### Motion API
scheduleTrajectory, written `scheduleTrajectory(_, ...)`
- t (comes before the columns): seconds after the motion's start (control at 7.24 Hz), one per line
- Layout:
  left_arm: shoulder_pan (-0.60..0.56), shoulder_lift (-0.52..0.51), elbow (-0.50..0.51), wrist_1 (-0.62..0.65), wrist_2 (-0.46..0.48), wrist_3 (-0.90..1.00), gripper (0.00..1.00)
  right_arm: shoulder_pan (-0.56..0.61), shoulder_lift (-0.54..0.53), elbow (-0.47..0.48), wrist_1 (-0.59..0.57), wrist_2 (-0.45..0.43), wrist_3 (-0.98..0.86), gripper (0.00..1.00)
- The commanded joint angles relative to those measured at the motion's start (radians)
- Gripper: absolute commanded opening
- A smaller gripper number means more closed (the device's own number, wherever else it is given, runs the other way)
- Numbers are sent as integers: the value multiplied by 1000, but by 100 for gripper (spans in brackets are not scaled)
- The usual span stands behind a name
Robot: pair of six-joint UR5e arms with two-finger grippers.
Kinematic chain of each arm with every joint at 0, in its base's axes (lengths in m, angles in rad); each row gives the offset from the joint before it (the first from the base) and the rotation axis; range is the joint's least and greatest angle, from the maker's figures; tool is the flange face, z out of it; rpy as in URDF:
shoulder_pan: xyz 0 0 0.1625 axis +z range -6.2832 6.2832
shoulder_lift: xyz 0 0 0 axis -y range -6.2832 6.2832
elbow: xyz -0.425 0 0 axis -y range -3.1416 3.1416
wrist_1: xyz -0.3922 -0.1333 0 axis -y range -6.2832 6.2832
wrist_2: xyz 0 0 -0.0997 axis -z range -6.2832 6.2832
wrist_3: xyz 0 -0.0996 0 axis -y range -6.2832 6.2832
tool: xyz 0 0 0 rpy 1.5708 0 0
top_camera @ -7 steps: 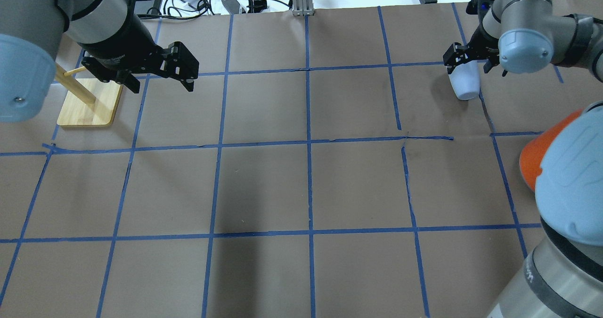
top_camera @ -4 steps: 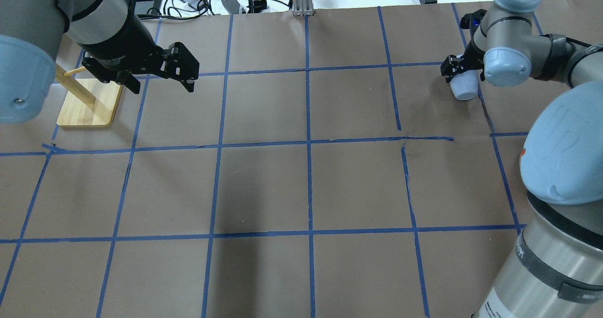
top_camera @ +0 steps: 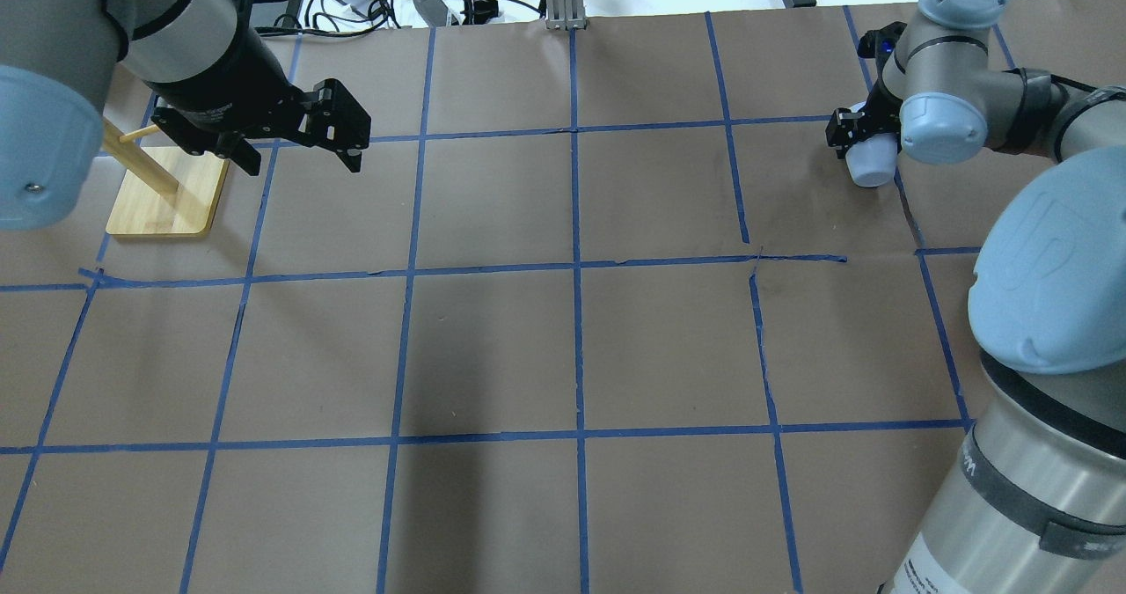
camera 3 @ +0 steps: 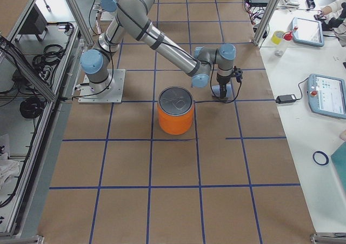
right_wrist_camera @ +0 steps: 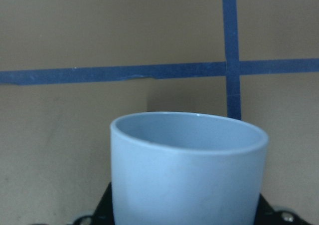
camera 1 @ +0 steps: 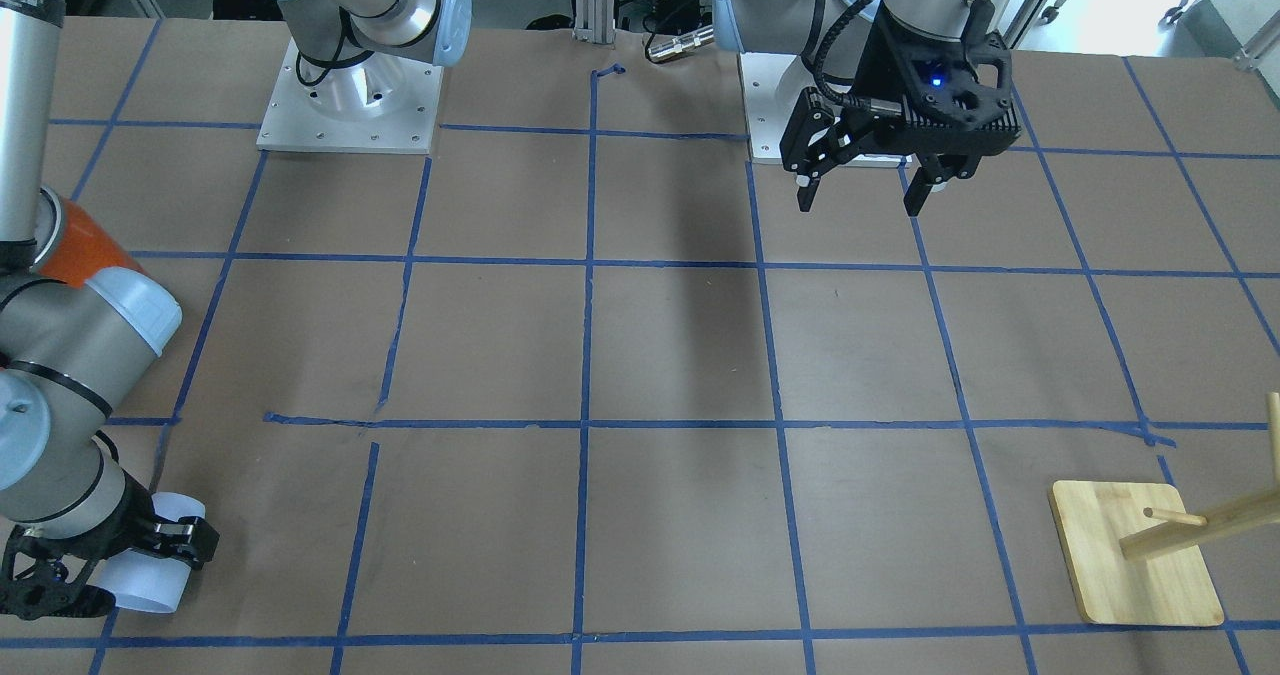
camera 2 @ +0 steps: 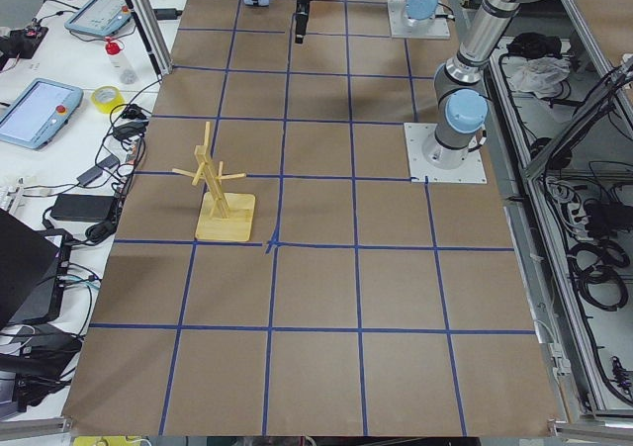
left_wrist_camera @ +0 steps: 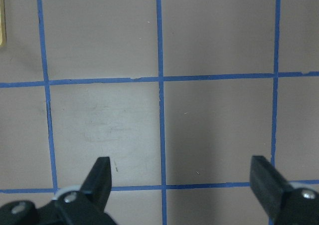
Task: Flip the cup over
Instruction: 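Lower the right gripper and close it around the cup, then carry the cup with the right gripper toward the table center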
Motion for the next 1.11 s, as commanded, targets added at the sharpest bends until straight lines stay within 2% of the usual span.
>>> scheduleTrajectory(0.0, 0, 0, 0, 0, 1, 0, 100, 33, -51, -21, 50, 4, 0, 0)
scheduleTrajectory(0.14, 0, 0, 0, 0, 0, 0, 100, 57, -106, -27, 124, 3, -2, 0)
scheduleTrajectory(0.41, 0, 0, 0, 0, 1, 0, 100, 187, -154, -14, 169, 1, -126, 0)
scheduleTrajectory(0.83, 1, 0, 0, 0, 1, 0, 100, 477, -165, -24, 146, -12, -187, 0)
scheduleTrajectory(0.97, 0, 0, 0, 0, 1, 0, 100, 539, -153, -15, 81, -11, -300, 0)
